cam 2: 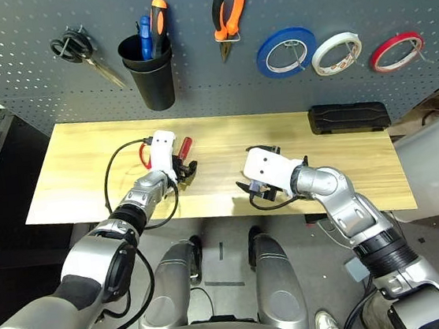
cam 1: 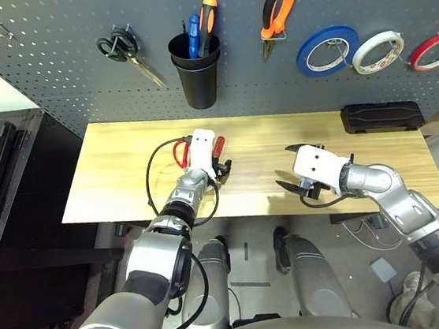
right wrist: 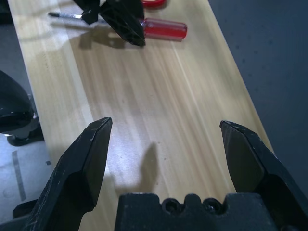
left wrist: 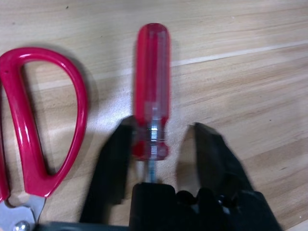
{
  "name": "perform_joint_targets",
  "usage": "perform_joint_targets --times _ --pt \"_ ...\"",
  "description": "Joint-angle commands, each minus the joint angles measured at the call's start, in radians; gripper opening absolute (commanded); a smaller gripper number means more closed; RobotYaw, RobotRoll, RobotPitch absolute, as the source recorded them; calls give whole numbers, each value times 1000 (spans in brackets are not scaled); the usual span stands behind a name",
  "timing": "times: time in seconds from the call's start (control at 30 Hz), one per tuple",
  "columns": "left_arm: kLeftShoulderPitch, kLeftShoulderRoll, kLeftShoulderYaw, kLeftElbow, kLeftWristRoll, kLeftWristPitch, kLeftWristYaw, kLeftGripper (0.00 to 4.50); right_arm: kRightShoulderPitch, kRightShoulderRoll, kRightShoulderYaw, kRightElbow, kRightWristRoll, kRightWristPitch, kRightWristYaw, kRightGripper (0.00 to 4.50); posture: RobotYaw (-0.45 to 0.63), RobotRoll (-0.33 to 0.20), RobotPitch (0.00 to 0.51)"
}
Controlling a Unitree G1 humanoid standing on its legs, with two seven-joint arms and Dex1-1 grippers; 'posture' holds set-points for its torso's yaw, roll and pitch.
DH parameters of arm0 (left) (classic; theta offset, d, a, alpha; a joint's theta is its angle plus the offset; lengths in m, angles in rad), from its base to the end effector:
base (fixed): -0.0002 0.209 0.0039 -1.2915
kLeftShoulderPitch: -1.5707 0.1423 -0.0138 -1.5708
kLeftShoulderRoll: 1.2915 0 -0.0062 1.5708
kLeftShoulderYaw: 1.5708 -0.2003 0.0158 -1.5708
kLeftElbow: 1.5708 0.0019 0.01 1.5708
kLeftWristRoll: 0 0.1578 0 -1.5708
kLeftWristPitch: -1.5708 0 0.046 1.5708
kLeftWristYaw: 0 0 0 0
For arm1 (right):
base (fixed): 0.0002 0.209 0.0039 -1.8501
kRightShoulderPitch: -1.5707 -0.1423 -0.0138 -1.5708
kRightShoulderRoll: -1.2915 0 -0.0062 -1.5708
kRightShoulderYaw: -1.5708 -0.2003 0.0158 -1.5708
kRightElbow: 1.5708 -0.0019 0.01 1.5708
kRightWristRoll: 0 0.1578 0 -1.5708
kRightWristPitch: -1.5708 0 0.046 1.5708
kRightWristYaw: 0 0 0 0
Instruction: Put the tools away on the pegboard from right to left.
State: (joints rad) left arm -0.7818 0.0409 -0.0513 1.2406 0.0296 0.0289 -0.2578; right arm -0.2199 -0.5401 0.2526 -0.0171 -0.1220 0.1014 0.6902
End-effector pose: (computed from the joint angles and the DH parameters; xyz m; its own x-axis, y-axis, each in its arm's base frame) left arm 0.3365 0.1154 -0.0014 0.7782 -0.3488 -0.5222 0.4282 0.9030 0.0351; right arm 0.2622 -0.1952 0.0798 0.6500 0.6468 -0.3990 -0.7449 0.4382 -0.5031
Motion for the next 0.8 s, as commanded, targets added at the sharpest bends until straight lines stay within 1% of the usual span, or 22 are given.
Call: perform_joint_targets --times 0.03,0.07,0.2,0.37,0.4,0.5,0.63,0.73,0.8 --pt "52 -23 -7 51 27 30 -1 886 10 -15 -17 -17 7 10 9 4500 77 0 245" --pt "57 -25 -6 46 27 24 -5 801 11 -18 -22 -16 9 7 10 4500 77 0 245" --pt "87 -22 3 1 17 -18 -30 801 20 -26 -54 4 37 -35 18 4500 85 0 247" --pt "178 -15 35 -147 -22 -33 -57 801 15 -20 -105 76 95 -150 27 4500 107 0 254" --pt "210 -14 40 -203 -30 -27 -59 801 12 -17 -115 93 112 -162 32 4500 115 0 256" --pt "391 -16 45 -507 -63 23 -58 801 -17 -7 -140 164 154 -229 53 4500 136 0 261" --pt "589 -40 41 -855 -113 99 -44 801 -68 9 -157 258 180 -284 72 4500 174 0 266" --pt "682 -62 56 -1018 -162 131 -28 801 -106 18 -167 334 193 -332 89 4500 201 0 268" --pt "727 -71 60 -1098 -179 120 -20 801 -132 19 -169 391 194 -362 101 4500 253 0 268"
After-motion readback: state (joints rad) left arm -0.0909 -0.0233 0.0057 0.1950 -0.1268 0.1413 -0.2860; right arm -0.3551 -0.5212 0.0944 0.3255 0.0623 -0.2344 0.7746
